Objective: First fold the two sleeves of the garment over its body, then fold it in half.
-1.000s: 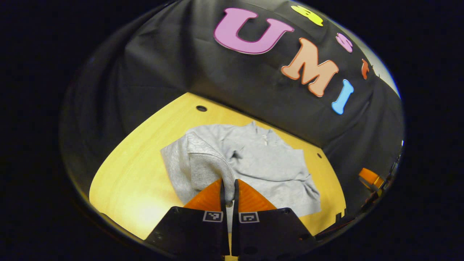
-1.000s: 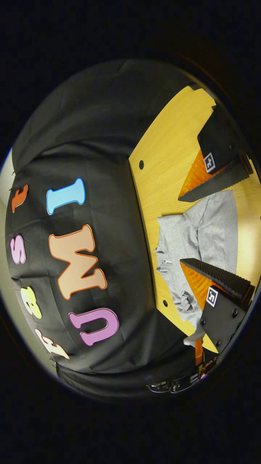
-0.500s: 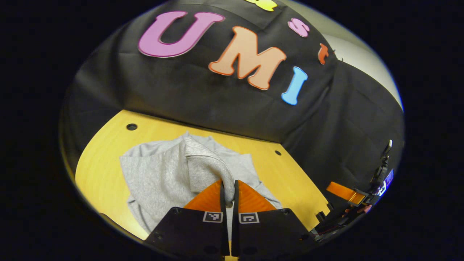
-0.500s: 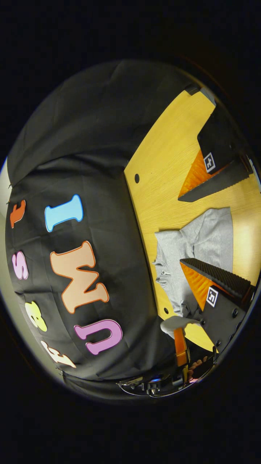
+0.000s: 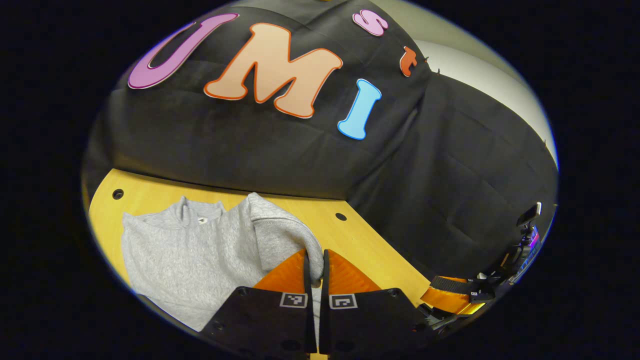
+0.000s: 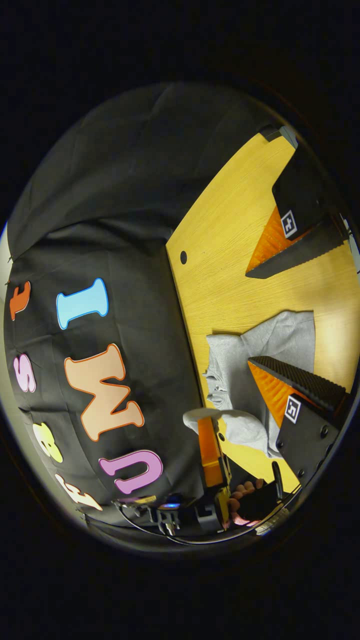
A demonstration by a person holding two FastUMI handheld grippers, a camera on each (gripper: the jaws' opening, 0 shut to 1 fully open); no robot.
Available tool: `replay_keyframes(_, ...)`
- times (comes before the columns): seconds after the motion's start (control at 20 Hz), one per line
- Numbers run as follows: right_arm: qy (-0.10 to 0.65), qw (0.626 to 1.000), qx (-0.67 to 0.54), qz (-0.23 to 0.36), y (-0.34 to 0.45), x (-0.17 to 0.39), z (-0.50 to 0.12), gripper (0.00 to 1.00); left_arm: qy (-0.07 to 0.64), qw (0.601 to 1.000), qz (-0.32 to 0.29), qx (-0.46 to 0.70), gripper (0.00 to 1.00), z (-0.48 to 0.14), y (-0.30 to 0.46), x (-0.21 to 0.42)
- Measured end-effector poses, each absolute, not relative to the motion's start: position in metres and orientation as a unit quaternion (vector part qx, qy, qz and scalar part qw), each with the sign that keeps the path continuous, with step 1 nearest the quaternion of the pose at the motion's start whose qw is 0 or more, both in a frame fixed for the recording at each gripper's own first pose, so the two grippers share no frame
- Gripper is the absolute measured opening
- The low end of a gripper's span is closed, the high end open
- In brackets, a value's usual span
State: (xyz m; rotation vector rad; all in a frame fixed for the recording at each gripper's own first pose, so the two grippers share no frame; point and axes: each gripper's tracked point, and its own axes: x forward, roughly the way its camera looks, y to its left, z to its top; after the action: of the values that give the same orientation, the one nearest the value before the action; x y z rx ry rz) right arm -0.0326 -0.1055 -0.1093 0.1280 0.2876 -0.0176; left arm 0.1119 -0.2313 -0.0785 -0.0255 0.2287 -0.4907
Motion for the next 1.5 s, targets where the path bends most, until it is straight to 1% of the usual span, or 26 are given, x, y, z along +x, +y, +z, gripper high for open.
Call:
replay_keyframes(0.05, 0.144, 0.987, 0.065, -0.006, -0.108, -0.031, -0.11, 0.98, 0.117, 0.962, -0.245, -0.01, 0.01, -0.082, -0.24, 0.119)
replay_keyframes(0.2, 0.148, 0.987, 0.066, 0.0, -0.115, -0.024, -0.109, 0.98, 0.121, 0.963, -0.24, 0.005, 0.01, -0.096, -0.254, 0.148)
replay_keyframes(0.45, 0.161, 0.985, 0.056, 0.008, -0.125, -0.006, -0.115, 0.98, 0.157, 0.962, -0.223, 0.005, 0.01, -0.124, -0.262, 0.189)
replay_keyframes(0.5, 0.166, 0.985, 0.056, 0.01, -0.127, -0.005, -0.12, 0.94, 0.159, 0.962, -0.22, 0.008, 0.01, -0.129, -0.261, 0.198)
replay_keyframes(0.55, 0.168, 0.984, 0.057, 0.012, -0.126, -0.003, -0.122, 0.98, 0.161, 0.963, -0.216, 0.013, 0.01, -0.133, -0.26, 0.207)
replay_keyframes(0.6, 0.171, 0.984, 0.057, 0.014, -0.125, 0.0, -0.124, 0.94, 0.166, 0.963, -0.21, 0.019, 0.01, -0.139, -0.257, 0.215)
replay_keyframes(0.65, 0.174, 0.983, 0.057, 0.018, -0.123, 0.003, -0.126, 0.98, 0.173, 0.964, -0.201, 0.025, 0.01, -0.144, -0.254, 0.221)
replay_keyframes(0.75, 0.18, 0.982, 0.049, 0.026, -0.119, 0.009, -0.131, 0.98, 0.183, 0.963, -0.195, 0.035, 0.05, -0.153, -0.251, 0.229)
replay_keyframes(0.85, 0.187, 0.981, 0.043, 0.034, -0.114, 0.014, -0.135, 0.98, 0.182, 0.962, -0.201, 0.043, 0.12, -0.154, -0.252, 0.231)
replay_keyframes(0.95, 0.189, 0.98, 0.037, 0.041, -0.107, 0.018, -0.137, 0.98, 0.166, 0.963, -0.207, 0.04, 0.56, -0.141, -0.252, 0.226)
replay_keyframes(1.0, 0.19, 0.98, 0.034, 0.045, -0.103, 0.02, -0.138, 0.94, 0.154, 0.966, -0.205, 0.041, 0.78, -0.133, -0.249, 0.223)
replay_keyframes(1.05, 0.193, 0.979, 0.031, 0.05, -0.098, 0.021, -0.142, 0.94, 0.144, 0.968, -0.199, 0.044, 0.85, -0.124, -0.242, 0.22)
replay_keyframes(1.1, 0.195, 0.979, 0.029, 0.055, -0.093, 0.022, -0.143, 0.94, 0.135, 0.97, -0.195, 0.048, 0.9, -0.116, -0.235, 0.215)
replay_keyframes(1.15, 0.198, 0.978, 0.027, 0.06, -0.088, 0.022, -0.146, 0.98, 0.128, 0.972, -0.191, 0.052, 0.9, -0.108, -0.226, 0.208)
replay_keyframes(1.2, 0.202, 0.977, 0.025, 0.065, -0.082, 0.024, -0.15, 0.98, 0.121, 0.973, -0.187, 0.058, 0.93, -0.1, -0.215, 0.2)
replay_keyframes(1.25, 0.206, 0.976, 0.024, 0.07, -0.077, 0.023, -0.155, 0.94, 0.114, 0.974, -0.185, 0.063, 0.94, -0.092, -0.204, 0.19)
replay_keyframes(1.3, 0.21, 0.975, 0.022, 0.074, -0.073, 0.022, -0.159, 0.94, 0.105, 0.976, -0.18, 0.068, 0.94, -0.086, -0.192, 0.18)
replay_keyframes(1.4, 0.219, 0.972, 0.018, 0.082, -0.064, 0.019, -0.168, 0.94, 0.085, 0.98, -0.165, 0.076, 0.94, -0.073, -0.165, 0.16)
replay_keyframes(1.45, 0.224, 0.971, 0.017, 0.086, -0.061, 0.02, -0.175, 0.98, 0.081, 0.982, -0.151, 0.079, 0.94, -0.07, -0.148, 0.15)
replay_keyframes(1.5, 0.23, 0.969, 0.017, 0.089, -0.057, 0.019, -0.18, 0.94, 0.079, 0.984, -0.138, 0.079, 0.94, -0.068, -0.133, 0.14)
